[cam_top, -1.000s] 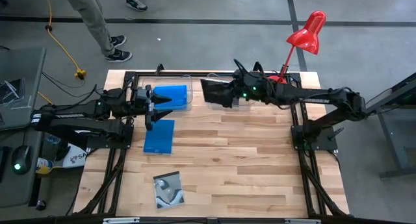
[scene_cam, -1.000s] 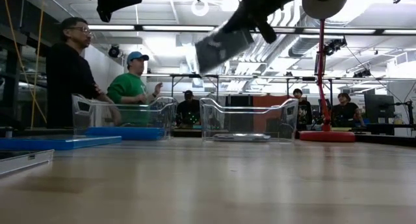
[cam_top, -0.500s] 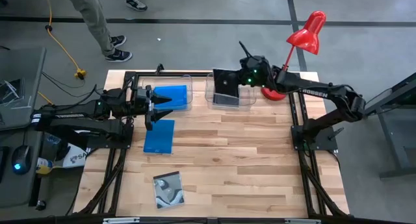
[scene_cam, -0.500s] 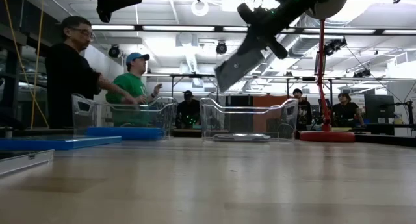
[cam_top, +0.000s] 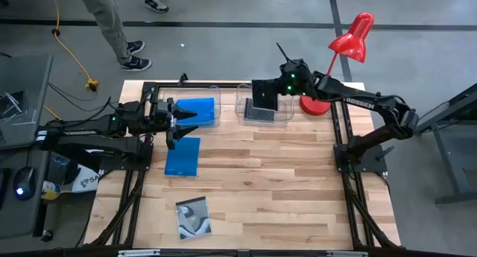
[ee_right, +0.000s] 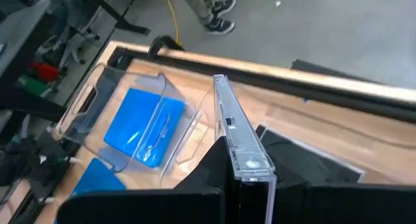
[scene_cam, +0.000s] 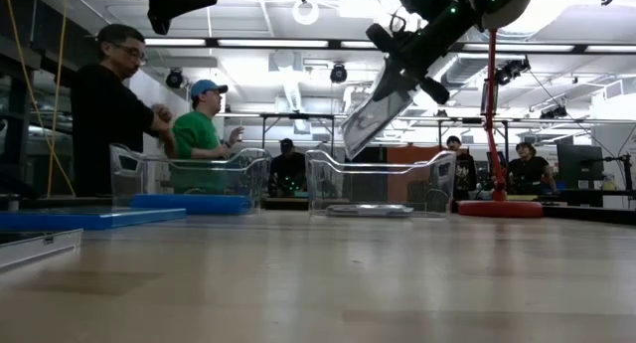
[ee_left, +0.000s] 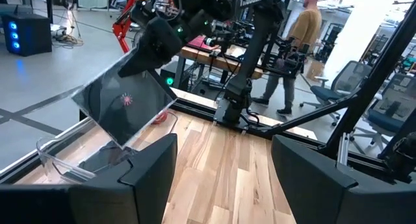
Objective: Pick & place jewel cases by type
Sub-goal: Put the right black CD case into the right transparent bin
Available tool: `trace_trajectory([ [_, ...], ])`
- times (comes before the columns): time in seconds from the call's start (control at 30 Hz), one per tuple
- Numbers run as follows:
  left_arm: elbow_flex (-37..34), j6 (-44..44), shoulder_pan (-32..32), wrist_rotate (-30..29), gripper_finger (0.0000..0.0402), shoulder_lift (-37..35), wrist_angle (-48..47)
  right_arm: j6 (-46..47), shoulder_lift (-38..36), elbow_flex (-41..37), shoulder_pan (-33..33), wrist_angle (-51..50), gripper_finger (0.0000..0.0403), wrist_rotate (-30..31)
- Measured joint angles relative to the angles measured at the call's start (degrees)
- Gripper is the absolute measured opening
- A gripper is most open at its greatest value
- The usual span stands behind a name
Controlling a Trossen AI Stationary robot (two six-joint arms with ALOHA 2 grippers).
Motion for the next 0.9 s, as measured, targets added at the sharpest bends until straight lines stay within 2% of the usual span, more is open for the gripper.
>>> trace_trajectory([
  [0.13,0.0,-0.5,0.0,0.0,0.0248,0.0,0.0,0.6,2.2,0.0,0.1,1.1,0.0001,-2.5],
  [0.47,0.0,-3.0,0.0,0.0,0.0248,0.0,-0.1,3.4,7.1,0.0,-0.9,1.4,0.0002,-2.2],
  [0.9,0.0,-4.7,0.0,0.1,0.0248,0.0,-0.4,7.7,10.5,0.0,-1.9,1.9,0.0002,-5.8],
])
